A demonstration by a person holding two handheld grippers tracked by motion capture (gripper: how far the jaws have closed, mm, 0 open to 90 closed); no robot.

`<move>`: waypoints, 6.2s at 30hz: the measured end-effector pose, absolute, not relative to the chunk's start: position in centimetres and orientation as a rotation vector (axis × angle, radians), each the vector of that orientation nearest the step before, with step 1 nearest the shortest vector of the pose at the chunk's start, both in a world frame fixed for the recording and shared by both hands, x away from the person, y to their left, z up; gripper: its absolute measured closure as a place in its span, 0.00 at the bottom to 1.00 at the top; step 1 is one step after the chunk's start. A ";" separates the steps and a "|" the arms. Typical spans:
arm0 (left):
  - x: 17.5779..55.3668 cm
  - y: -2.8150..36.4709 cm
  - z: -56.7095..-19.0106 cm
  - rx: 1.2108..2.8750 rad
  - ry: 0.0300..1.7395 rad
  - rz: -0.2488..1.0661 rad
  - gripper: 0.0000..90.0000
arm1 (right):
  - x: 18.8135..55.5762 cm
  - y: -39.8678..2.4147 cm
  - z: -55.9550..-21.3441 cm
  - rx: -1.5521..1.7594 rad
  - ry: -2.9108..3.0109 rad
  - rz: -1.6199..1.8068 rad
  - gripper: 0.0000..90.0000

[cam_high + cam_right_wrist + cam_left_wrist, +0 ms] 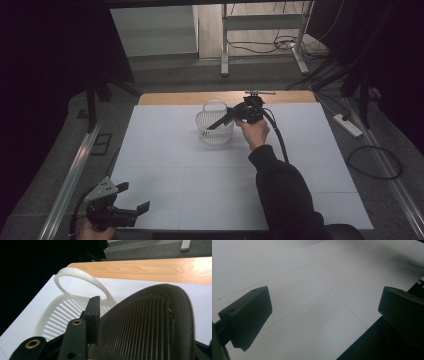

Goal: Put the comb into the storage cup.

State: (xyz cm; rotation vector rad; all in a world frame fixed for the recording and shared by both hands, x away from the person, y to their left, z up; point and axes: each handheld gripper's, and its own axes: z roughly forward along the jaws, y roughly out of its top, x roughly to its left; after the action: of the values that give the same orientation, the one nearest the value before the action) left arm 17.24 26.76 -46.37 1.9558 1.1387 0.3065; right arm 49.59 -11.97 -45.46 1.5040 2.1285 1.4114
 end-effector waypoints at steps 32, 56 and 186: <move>17.2 26.8 -46.4 1.954 1.144 0.308 0.00 | 48.8 -12.2 -44.2 1.381 2.166 1.208 0.28; 17.3 26.7 -46.4 1.955 1.145 0.304 0.00 | 47.4 -13.1 -43.5 1.300 2.299 1.194 0.06; 17.2 27.1 -46.4 1.918 1.173 0.289 0.00 | 30.9 -23.0 -42.5 0.983 2.467 1.138 0.00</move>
State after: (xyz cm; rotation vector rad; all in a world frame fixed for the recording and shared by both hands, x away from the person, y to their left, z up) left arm 17.25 27.13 -46.35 1.9179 1.1727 0.2892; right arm 30.94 -23.04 -42.53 0.9827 2.4672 1.1376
